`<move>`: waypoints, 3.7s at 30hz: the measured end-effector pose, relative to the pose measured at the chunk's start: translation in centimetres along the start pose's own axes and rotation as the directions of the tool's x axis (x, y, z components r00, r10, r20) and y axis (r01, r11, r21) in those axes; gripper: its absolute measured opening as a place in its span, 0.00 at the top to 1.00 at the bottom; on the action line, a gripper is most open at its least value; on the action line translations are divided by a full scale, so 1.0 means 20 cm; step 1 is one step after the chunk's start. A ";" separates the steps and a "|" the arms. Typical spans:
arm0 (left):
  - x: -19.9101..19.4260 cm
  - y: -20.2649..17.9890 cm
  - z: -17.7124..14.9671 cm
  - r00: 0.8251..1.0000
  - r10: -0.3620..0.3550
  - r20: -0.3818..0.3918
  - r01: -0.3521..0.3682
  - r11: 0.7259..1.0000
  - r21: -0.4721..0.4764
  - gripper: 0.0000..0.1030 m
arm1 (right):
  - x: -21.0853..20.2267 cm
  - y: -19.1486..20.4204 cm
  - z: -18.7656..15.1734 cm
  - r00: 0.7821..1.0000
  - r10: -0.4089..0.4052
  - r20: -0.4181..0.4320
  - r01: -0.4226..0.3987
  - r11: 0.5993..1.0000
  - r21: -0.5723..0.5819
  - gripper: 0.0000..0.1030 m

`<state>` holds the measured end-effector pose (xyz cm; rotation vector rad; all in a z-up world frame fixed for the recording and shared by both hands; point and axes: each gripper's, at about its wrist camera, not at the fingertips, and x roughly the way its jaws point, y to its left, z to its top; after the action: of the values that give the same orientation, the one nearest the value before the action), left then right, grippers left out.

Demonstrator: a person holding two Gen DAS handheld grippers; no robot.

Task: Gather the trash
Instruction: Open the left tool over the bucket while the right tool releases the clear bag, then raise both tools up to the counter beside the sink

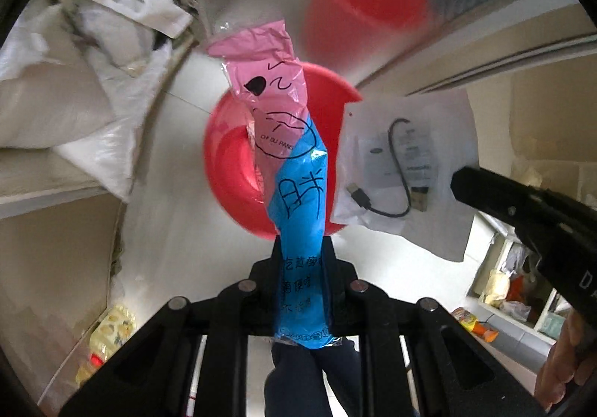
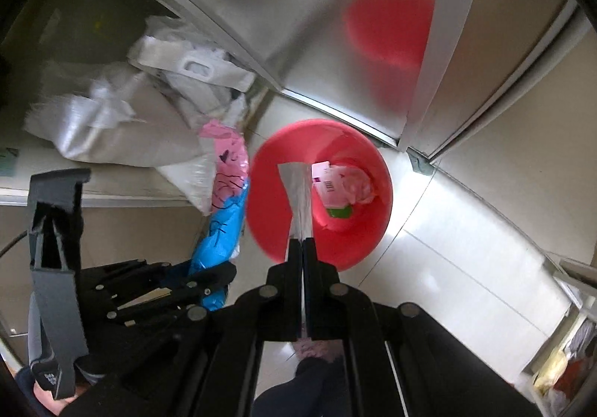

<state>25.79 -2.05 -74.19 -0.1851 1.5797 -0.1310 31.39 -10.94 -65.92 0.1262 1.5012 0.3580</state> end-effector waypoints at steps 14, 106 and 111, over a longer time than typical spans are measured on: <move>0.43 0.09 0.12 0.999 0.013 -0.031 -0.012 0.999 0.038 0.86 | 0.31 -0.11 0.01 0.997 -0.078 -0.012 0.077 0.995 -0.071 0.99; -3.03 -0.43 1.18 0.797 0.157 0.583 -0.137 0.987 -0.078 0.10 | -2.56 0.51 1.27 0.831 0.022 0.557 0.128 0.965 -0.229 0.00; -2.99 -0.43 1.40 0.813 0.178 0.554 -0.160 0.984 -0.081 0.10 | -2.50 0.41 1.45 0.854 0.009 0.521 0.122 0.968 -0.217 0.00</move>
<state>54.76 2.42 -14.45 -0.0916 0.9988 0.0857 57.33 -14.63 -13.68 -0.0199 0.9115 0.4184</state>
